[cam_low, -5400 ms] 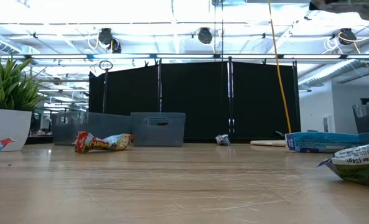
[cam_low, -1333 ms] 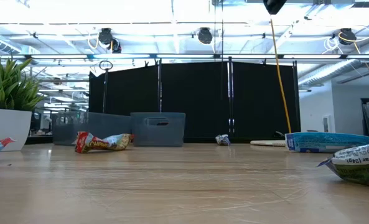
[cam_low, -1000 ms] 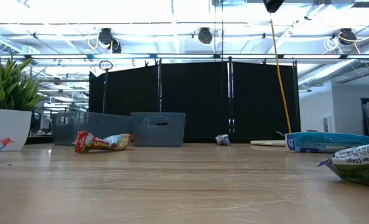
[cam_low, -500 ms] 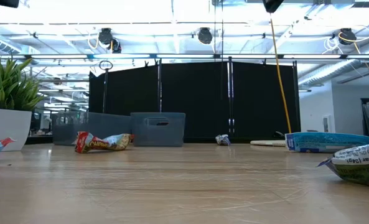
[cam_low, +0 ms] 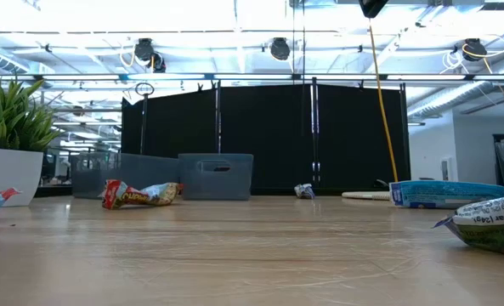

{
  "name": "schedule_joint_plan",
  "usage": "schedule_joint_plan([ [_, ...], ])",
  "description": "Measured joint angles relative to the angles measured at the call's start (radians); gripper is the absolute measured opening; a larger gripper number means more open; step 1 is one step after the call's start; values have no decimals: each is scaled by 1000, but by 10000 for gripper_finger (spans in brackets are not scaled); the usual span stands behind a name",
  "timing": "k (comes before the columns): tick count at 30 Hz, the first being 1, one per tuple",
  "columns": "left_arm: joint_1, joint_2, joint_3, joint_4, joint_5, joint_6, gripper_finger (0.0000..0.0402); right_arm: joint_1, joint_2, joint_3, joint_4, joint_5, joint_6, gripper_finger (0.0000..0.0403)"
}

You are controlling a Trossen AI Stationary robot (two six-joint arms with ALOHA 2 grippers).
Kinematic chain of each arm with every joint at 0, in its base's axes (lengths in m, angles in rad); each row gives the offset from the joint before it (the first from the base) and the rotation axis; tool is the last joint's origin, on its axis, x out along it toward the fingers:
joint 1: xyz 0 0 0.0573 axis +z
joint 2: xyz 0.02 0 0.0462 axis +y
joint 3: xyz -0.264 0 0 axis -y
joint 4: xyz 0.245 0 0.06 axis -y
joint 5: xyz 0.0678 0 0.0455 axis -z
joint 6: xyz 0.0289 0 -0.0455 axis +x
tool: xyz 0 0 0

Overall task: Pick and place Granola Bars by type
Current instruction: Put the yellow granola bar into the bottom transparent bin

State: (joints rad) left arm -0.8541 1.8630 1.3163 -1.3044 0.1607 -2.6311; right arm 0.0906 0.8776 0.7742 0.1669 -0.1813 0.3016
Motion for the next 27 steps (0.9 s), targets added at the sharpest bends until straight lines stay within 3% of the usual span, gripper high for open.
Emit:
schedule_joint_plan([
  [16,-25,141,0,30,90,-41,367,0,0,0,0,1,0,262],
  [27,-31,148,1,26,102,-46,367,1,0,0,-21,-1,31,262],
])
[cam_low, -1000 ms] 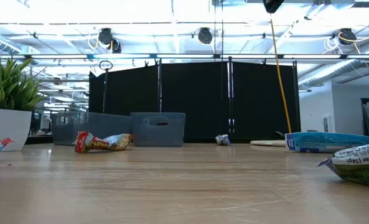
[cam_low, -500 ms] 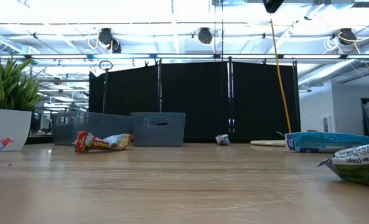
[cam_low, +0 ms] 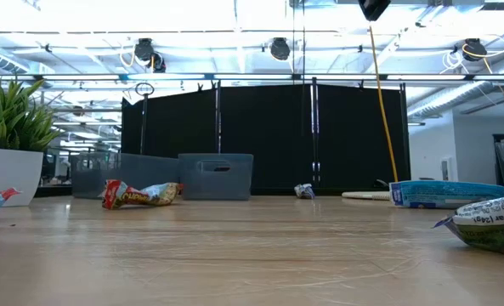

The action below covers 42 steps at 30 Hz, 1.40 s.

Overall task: Pick and place Granola Bars by type
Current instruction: Put the yellow granola bar into the bottom transparent bin

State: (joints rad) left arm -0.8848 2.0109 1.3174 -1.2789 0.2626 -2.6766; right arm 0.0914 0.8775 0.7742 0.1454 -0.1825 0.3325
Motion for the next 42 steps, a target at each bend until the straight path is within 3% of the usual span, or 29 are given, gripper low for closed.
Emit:
schedule_joint_plan([
  [4,0,0,0,2,0,0,347,0,0,0,0,0,0,262],
  [15,0,1,-1,8,2,-1,229,0,0,0,1,-1,0,262],
  [28,1,1,-1,11,-9,21,120,0,0,0,2,-1,0,263],
  [36,18,1,20,-12,-71,62,10,0,0,0,3,-2,-4,263],
  [42,56,-22,74,-89,-177,121,4,0,0,0,4,-1,-4,263],
])
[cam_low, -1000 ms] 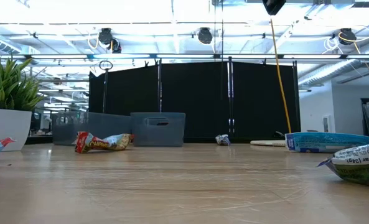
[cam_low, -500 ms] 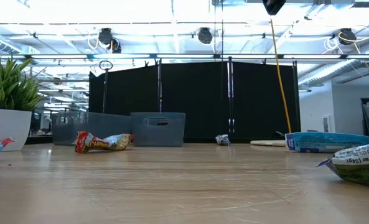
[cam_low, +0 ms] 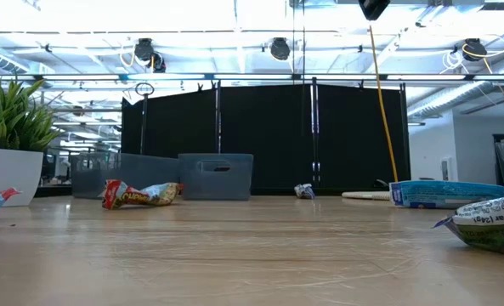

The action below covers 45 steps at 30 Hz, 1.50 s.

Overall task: Pick and place Granola Bars by type
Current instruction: Put the yellow granola bar into the bottom transparent bin

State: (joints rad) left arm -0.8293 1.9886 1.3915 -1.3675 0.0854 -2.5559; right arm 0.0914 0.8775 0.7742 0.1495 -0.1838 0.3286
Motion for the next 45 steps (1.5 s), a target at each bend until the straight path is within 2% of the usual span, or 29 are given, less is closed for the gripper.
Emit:
schedule_joint_plan([
  [6,39,-69,99,-211,-99,47,4,0,0,0,8,0,0,263],
  [11,57,-205,90,-213,-288,115,3,0,0,-1,87,0,-1,263],
  [16,79,-313,90,-205,-428,226,2,2,-1,-1,219,32,-31,263],
  [25,133,-471,90,-206,-630,474,1,2,0,-1,345,91,-34,263],
  [33,203,-626,90,-191,-773,713,1,2,-1,0,490,219,3,263],
  [38,247,-730,90,-99,-839,940,0,2,16,73,414,317,-38,263],
  [45,327,-853,90,153,-871,1346,0,-7,134,343,167,344,-159,263],
])
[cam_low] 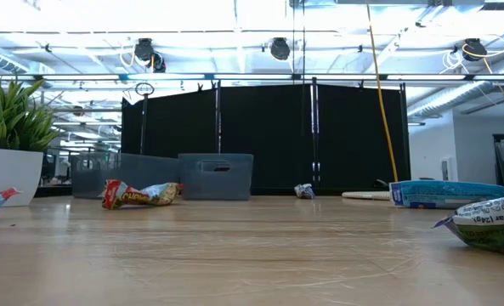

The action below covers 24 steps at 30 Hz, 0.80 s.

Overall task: Pick and place Granola Bars by type
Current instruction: Put the yellow granola bar into the bottom transparent bin

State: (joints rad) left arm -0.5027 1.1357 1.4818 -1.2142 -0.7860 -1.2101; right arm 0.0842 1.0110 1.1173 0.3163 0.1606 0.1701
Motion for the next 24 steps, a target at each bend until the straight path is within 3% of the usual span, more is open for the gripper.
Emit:
schedule_joint_plan([
  [5,74,-52,0,245,30,312,0,-32,111,239,-208,0,0,263],
  [12,183,-49,0,549,204,684,0,-65,256,480,-346,0,19,263],
  [19,259,-17,-1,744,346,895,0,-56,385,619,-443,-3,0,263],
  [24,289,17,-1,834,420,941,0,-55,437,667,-440,-7,-9,263],
])
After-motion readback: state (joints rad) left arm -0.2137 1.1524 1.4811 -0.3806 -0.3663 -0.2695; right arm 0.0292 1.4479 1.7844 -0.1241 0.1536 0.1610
